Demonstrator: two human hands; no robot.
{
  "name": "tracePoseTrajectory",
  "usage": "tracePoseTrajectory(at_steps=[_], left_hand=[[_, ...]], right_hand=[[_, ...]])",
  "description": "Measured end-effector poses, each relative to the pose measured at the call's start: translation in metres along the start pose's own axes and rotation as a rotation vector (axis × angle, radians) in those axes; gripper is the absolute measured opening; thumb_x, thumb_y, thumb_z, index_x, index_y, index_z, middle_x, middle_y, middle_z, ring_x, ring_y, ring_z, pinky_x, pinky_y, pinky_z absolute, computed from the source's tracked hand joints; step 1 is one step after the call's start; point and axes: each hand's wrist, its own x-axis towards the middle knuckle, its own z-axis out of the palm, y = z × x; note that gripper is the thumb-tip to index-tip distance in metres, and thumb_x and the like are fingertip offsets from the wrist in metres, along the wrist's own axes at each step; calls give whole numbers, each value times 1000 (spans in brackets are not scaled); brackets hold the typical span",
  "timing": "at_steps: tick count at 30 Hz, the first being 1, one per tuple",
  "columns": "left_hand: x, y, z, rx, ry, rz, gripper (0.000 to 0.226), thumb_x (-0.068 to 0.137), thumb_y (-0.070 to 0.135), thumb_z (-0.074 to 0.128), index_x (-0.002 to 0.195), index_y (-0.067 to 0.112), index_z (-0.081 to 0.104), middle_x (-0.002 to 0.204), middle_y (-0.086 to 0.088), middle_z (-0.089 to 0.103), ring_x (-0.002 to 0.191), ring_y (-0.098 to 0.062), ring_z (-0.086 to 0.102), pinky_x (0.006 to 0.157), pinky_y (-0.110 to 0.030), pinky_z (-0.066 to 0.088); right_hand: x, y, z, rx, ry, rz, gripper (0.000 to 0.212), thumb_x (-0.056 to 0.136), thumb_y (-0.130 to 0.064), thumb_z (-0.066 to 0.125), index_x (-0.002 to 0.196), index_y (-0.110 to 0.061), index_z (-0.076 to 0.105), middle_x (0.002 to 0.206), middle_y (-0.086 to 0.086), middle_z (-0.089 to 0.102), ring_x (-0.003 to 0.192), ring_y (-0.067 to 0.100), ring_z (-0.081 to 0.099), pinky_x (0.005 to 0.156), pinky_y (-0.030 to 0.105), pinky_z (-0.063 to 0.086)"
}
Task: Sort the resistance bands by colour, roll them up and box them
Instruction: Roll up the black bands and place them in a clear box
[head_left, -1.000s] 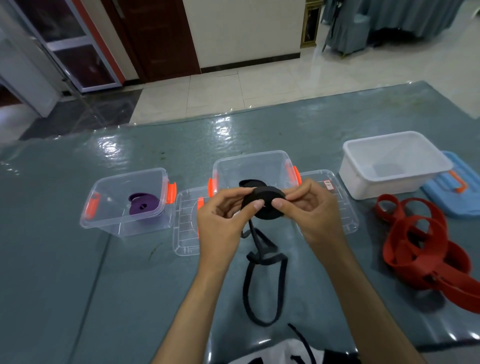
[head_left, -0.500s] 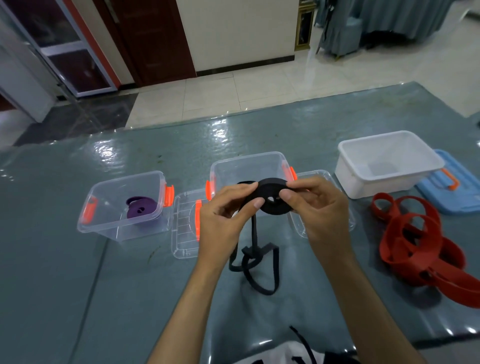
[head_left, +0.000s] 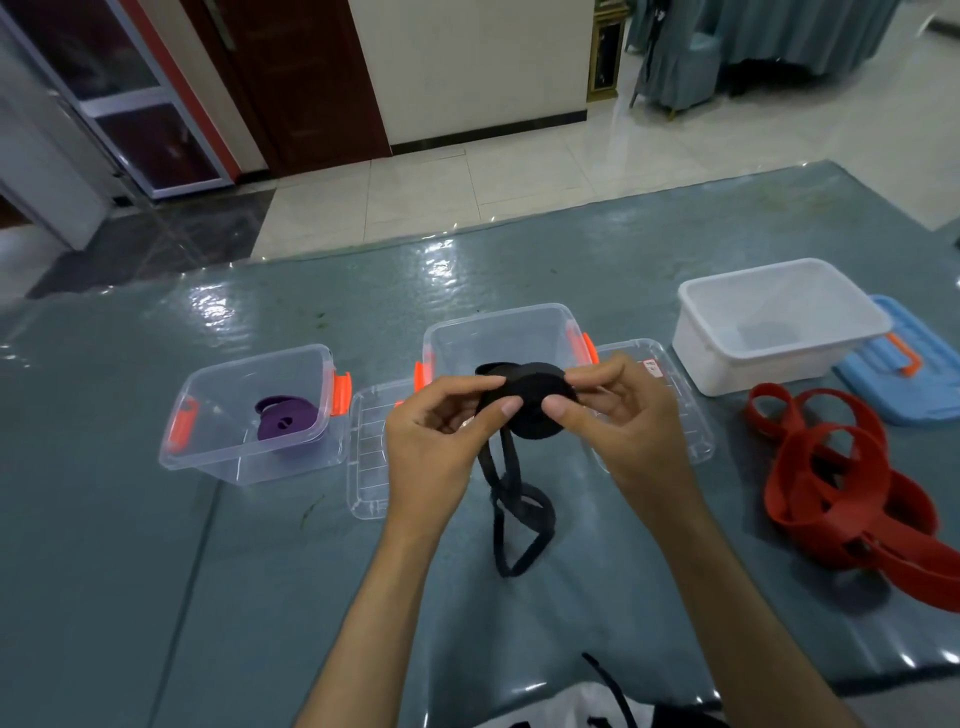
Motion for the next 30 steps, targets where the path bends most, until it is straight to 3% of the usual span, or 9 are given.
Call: tracePoseTrajectory(at_steps=[4, 8, 12, 17, 20, 22, 25, 27, 30], left_hand=[[-4, 1, 8, -56, 36, -26, 22, 77, 3, 83, 99, 6, 79, 103, -10, 80, 102, -26, 76, 92, -33, 60], [-2, -2, 0, -26, -28, -28, 26, 76, 7, 83, 102, 11, 81, 106, -7, 79, 103, -22, 75, 90, -27, 58], [-5, 2, 7, -20, -3, 16, 20, 71, 9, 86, 90, 14, 79, 95, -3, 81, 96, -20, 77, 87, -28, 58], [-5, 2, -1, -7, -148, -50, 33, 75, 9, 85, 104, 25, 83, 110, -5, 80, 109, -24, 75, 97, -33, 58], [-5, 2, -3, 39, -117, -4, 33, 74, 4, 87, 102, 20, 82, 104, -6, 81, 103, -25, 77, 94, -37, 59], [-8, 2, 2, 41, -77, 13, 30, 73, -1, 87, 97, 16, 80, 99, -5, 81, 98, -23, 77, 89, -32, 59], [-13, 1, 11, 33, -62, -26, 29, 76, -6, 84, 96, 14, 79, 99, -2, 81, 99, -19, 77, 89, -26, 58], [-11, 0, 11, 42, -99, -63, 29, 79, 0, 84, 104, 13, 80, 106, -4, 81, 105, -22, 76, 95, -31, 58], [-5, 1, 8, 73, -117, -58, 30, 79, 3, 85, 108, 9, 80, 107, -7, 80, 106, -25, 76, 99, -38, 58]], right_hand=[[1, -1, 1, 38, 63, 17, 20, 79, -2, 84, 83, -6, 64, 83, 6, 76, 80, 23, 77, 71, 33, 63], [-7, -2, 0, -2, 28, -59, 23, 84, -1, 81, 98, -18, 73, 97, 4, 78, 91, 26, 77, 81, 41, 64], [-7, -2, 0, 28, 50, -26, 18, 81, 1, 82, 86, -2, 65, 95, 7, 79, 95, 22, 77, 85, 33, 62], [-5, -7, -1, -4, 111, -134, 25, 82, 3, 81, 94, -18, 72, 91, -4, 78, 89, 18, 76, 81, 26, 60], [-5, -6, -4, 42, 5, -47, 15, 84, 7, 78, 86, -2, 66, 97, 0, 80, 95, 19, 77, 82, 26, 60], [-2, -9, -10, 17, -23, -14, 20, 83, 6, 79, 81, 5, 59, 94, 2, 80, 91, 19, 78, 79, 27, 60], [-1, -16, -14, -33, 19, -64, 14, 82, 0, 82, 89, -4, 70, 89, 0, 80, 84, 17, 78, 76, 25, 61], [-4, -16, -13, -27, 64, -83, 15, 84, 0, 80, 97, -8, 75, 90, -1, 79, 84, 17, 78, 76, 23, 60], [-8, -11, -16, -3, 35, -46, 12, 85, -3, 79, 91, -12, 75, 89, 2, 79, 86, 21, 78, 78, 27, 61]])
